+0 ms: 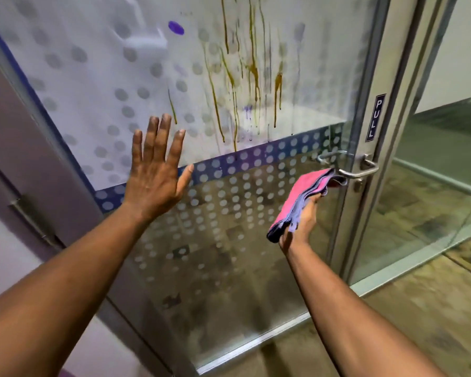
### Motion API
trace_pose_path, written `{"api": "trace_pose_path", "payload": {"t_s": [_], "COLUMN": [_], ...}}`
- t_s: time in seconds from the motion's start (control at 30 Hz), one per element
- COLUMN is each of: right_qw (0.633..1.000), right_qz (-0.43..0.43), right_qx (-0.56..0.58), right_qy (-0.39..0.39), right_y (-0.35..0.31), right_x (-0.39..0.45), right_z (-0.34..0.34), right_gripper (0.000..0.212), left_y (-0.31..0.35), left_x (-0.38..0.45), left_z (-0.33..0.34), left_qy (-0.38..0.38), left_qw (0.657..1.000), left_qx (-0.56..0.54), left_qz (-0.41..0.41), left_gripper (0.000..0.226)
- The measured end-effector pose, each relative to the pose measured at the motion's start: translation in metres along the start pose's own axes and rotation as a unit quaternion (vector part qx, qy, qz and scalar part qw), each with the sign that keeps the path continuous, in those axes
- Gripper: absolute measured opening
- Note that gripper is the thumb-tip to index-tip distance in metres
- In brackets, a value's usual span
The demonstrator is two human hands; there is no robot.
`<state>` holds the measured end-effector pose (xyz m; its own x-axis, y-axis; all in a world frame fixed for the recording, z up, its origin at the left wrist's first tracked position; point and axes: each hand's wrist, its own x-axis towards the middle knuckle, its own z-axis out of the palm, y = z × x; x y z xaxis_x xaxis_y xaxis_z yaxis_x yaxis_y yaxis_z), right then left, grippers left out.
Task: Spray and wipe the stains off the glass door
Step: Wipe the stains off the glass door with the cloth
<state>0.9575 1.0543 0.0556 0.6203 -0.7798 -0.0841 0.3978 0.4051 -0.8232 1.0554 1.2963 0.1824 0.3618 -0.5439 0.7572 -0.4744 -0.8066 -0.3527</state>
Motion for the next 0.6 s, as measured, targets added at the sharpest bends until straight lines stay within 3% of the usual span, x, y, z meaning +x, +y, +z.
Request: {"api": "trace_pose_path", "payload": {"t_s": [0.07,0.17,0.3,0.43,0.6], "right_qw": [0.998,0.991,0.946,0.886,0.845], "right_qz": [-0.048,-0.116,-0.275,-0.359,-0.375], "right_qx": [-0.004,-0.055,-0.158,-0.292,-0.381], "right_qy": [0.030,-0.027,-0.061,-0.037,0.007], "right_y": [-0.011,-0.023,-0.002,0.014,0.026], "right_x": [0.020,0.027,0.042,0.032,0.018], "right_z": [0.032,0.073,0.107,0.141,0.172], "right_gripper": [0.050,0.056,0.085,0.076,0.065], "left_y": [-0.004,-0.003,-0.003,-0.019,-0.045], "left_x": [0.013,0.032,0.048,0.049,0.048], "left_z": [0.004,0.010,0.015,0.016,0.019], "left_qy": [0.007,0.013,0.029,0.060,0.075], "left_qw": [1.000,0.999,0.997,0.995,0.994], "left_qx": [0.022,0.033,0.061,0.054,0.048], "left_qz": [0.002,0.015,0.048,0.060,0.057], "left_gripper": [0.078,0.079,0.081,0.078,0.076]}}
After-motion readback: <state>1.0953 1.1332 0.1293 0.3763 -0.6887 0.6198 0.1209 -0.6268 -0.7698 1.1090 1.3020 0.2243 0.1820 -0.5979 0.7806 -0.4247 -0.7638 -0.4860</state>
